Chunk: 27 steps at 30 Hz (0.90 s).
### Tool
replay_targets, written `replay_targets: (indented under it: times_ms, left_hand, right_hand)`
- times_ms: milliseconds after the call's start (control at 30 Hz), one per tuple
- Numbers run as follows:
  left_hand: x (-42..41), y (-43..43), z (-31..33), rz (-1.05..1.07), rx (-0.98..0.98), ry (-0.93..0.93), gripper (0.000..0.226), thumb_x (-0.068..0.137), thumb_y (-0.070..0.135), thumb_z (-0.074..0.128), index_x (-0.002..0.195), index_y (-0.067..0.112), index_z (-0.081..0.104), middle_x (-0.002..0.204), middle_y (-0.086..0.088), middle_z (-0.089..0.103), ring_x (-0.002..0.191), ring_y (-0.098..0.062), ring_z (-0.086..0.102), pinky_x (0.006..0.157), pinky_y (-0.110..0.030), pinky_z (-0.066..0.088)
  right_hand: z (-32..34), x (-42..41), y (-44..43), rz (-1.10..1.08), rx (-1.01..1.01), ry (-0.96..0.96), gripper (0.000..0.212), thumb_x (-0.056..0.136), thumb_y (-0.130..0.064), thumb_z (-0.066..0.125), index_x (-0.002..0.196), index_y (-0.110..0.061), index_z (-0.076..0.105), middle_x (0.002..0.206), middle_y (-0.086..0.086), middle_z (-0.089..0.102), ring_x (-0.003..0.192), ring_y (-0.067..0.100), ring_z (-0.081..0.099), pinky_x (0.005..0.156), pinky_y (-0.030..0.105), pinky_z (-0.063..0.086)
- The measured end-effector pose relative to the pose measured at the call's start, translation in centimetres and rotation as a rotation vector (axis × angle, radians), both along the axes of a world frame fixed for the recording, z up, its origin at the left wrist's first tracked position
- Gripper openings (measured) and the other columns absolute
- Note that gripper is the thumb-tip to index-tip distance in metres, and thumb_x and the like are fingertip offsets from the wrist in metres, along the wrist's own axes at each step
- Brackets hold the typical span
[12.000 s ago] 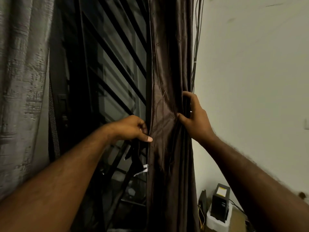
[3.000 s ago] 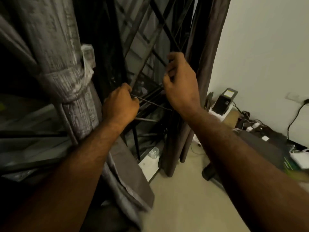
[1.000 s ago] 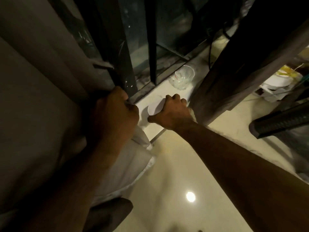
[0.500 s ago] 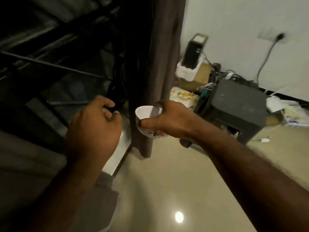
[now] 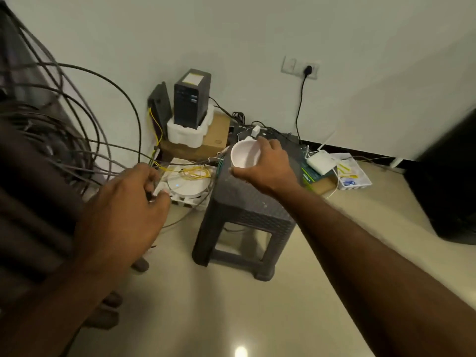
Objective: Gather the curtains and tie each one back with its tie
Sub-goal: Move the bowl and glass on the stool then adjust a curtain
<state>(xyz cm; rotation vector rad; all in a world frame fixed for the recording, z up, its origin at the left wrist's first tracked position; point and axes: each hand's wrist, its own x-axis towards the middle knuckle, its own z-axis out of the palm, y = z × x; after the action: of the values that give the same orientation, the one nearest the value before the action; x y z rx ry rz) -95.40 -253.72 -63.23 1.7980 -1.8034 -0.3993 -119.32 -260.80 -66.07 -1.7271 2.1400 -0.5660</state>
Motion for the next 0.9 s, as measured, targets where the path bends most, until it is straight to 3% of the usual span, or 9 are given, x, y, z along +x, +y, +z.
replay_targets:
  times_ms: [100, 233, 367, 667, 900]
  left_hand:
    - [-2.7, -5.0, -3.9, -0.045, -0.019, -0.129, 0.032, 0.086, 0.032, 0.065, 0.115, 0.021, 0.06, 0.116, -0.004, 0.064, 0.099, -0.027, 0.059, 0.079, -0.041, 0.049]
    - [-4.9, -10.8, -8.1, -0.072, 0.044, -0.223, 0.045, 0.087, 0.038, 0.064, 0.127, 0.018, 0.055, 0.126, -0.008, 0.061, 0.11, -0.031, 0.058, 0.084, -0.044, 0.048]
    - [-6.0, -14.2, -11.3, -0.081, 0.095, -0.227, 0.045, 0.087, 0.043, 0.062, 0.127, 0.021, 0.053, 0.121, -0.007, 0.062, 0.106, -0.028, 0.058, 0.083, -0.041, 0.05]
    - [-6.6, -16.1, -14.5, -0.065, 0.146, -0.157, 0.042, 0.088, 0.043, 0.062, 0.125, 0.024, 0.055, 0.119, -0.004, 0.063, 0.101, -0.025, 0.06, 0.081, -0.048, 0.054]
    - [-5.8, -16.3, -14.7, -0.058, 0.052, -0.14, 0.035, 0.089, 0.036, 0.064, 0.119, 0.02, 0.06, 0.113, -0.005, 0.067, 0.099, -0.024, 0.061, 0.074, -0.034, 0.048]
  right_hand:
    - [-4.6, -2.5, -5.1, 0.019, -0.002, 0.046, 0.111, 0.072, -0.058, 0.082, 0.157, -0.015, 0.027, 0.155, 0.01, 0.035, 0.139, 0.032, 0.035, 0.112, 0.049, 0.04]
    - [-9.6, -4.4, -10.7, 0.038, 0.011, 0.101, 0.114, 0.071, -0.058, 0.082, 0.157, -0.012, 0.024, 0.156, 0.01, 0.034, 0.14, 0.033, 0.035, 0.113, 0.05, 0.039]
    - [-13.1, -5.5, -14.6, 0.052, 0.039, 0.101, 0.114, 0.072, -0.059, 0.081, 0.158, -0.012, 0.023, 0.157, 0.01, 0.033, 0.141, 0.033, 0.034, 0.114, 0.05, 0.037]
    - [-16.4, -6.3, -18.8, 0.054, 0.129, 0.081, 0.112, 0.074, -0.064, 0.077, 0.158, -0.012, 0.024, 0.16, 0.012, 0.034, 0.145, 0.036, 0.032, 0.116, 0.05, 0.033]
    - [-17.4, -6.5, -19.2, 0.048, 0.162, 0.044, 0.112, 0.076, -0.062, 0.077, 0.159, -0.011, 0.021, 0.162, 0.012, 0.03, 0.147, 0.035, 0.028, 0.118, 0.049, 0.03]
